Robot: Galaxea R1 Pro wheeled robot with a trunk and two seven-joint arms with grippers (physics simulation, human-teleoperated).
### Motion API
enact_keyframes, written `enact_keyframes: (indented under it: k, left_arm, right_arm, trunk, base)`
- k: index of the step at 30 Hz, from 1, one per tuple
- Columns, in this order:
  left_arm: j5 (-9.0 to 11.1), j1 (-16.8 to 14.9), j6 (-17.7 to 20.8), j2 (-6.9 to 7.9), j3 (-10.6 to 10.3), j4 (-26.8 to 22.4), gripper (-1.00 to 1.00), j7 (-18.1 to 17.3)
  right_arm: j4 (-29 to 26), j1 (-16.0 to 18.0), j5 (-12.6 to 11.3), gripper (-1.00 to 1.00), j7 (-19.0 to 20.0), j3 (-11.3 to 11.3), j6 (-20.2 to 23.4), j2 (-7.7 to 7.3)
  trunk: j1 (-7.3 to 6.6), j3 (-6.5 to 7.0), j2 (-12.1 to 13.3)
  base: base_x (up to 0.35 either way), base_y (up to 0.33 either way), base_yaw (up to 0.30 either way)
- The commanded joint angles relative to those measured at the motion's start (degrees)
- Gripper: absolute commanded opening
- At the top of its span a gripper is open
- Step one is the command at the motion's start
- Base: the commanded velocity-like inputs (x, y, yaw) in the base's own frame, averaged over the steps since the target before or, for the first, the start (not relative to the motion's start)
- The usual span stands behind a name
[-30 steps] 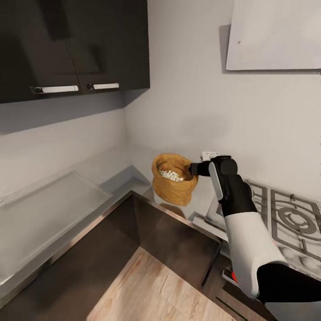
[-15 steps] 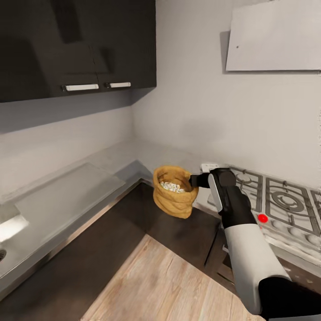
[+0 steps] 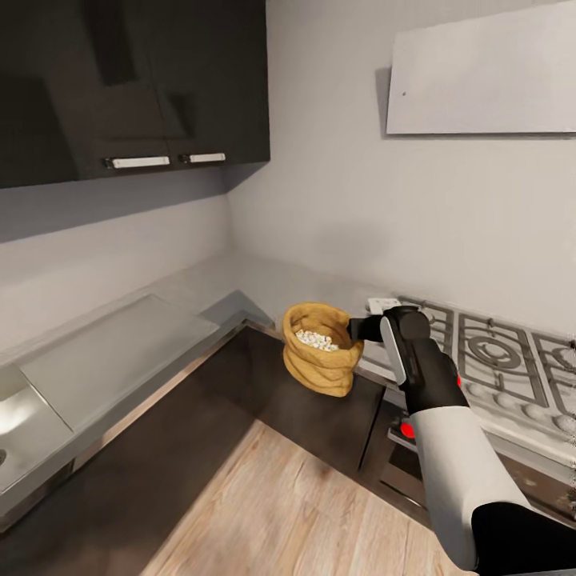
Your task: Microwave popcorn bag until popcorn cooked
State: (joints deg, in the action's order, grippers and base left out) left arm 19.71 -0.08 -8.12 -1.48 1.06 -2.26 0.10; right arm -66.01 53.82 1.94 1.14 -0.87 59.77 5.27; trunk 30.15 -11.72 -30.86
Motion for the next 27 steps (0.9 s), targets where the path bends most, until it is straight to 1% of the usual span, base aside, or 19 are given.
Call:
enact_keyframes:
  k: [1,27]
  left_arm:
    - [0.2,0.0,-0.1,-0.01,0.1,0.0,1.00,0.0]
    - [0.2,0.0,-0.1,-0.01,0.1,0.1,1.00,0.1]
  right_arm:
    - [0.0,0.1,0.2,-1.00,0.1,-0.1,0.2,0.03]
    - [-0.1,0.1,0.3,-1.00,0.2,-0.1,0.2,0.01]
  trunk:
    - [0.02,-0.01,-0.1]
    - [0.02,2.16,-0.1]
  base:
    - [0.000,0.000,-0.129]
    - [0.000,0.000,-0.131]
